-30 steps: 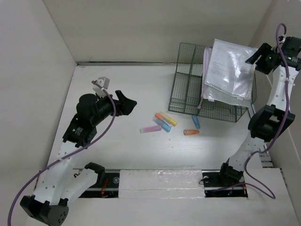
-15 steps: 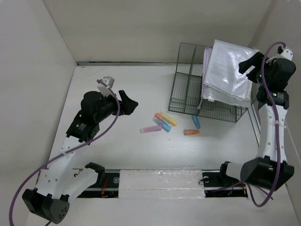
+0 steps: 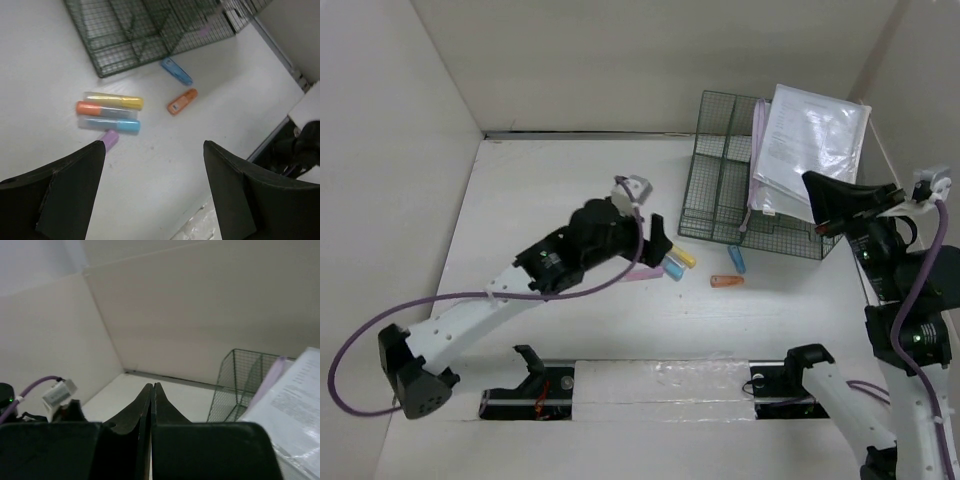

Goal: Organize the desk

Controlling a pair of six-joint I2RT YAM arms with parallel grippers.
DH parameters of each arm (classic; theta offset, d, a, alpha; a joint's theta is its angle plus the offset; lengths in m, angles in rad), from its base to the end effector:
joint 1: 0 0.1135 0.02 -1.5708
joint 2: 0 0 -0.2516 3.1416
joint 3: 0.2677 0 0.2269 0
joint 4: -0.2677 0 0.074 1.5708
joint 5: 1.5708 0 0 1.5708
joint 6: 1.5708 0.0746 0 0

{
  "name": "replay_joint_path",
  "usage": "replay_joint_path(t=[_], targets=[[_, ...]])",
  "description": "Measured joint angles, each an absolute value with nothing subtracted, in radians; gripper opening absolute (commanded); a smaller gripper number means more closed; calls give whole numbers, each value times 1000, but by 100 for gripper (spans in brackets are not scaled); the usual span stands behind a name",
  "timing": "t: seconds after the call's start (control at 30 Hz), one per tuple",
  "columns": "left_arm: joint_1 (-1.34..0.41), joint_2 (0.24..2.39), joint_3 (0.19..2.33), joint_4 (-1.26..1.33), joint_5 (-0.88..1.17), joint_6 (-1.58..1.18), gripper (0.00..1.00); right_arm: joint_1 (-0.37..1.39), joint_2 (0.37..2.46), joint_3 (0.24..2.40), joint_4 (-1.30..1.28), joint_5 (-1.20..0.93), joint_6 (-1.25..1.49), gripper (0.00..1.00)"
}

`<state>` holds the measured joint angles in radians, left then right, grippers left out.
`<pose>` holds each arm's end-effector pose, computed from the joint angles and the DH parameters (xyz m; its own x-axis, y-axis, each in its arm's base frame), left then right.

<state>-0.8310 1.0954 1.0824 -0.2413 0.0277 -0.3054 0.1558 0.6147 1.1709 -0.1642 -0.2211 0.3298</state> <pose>0.1793 -0.1995 0.3570 -0.3892 -0.0194 -0.9210 0.6704 0.6797 -0.2976 0.1005 0.0323 0.4812 0.2432 0.3581 -0.9015 -0.4549 0.8629 0.2200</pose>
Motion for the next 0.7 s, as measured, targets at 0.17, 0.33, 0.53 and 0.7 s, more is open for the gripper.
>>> replay_joint_path(t=[0.17, 0.33, 0.53, 0.7], targets=[[-1122, 1192, 1064, -213, -127, -276, 67, 263, 618, 1119, -169, -301, 298, 0], [-1225, 1310, 984, -120, -199, -285, 65, 276, 639, 1004, -172, -415, 270, 0], [-1340, 1681, 1109, 73, -265, -261, 67, 297, 657, 946, -163, -504, 241, 0], [-1265, 1817, 1114, 185, -230, -227, 68, 321, 644, 934, -140, -513, 237, 32]])
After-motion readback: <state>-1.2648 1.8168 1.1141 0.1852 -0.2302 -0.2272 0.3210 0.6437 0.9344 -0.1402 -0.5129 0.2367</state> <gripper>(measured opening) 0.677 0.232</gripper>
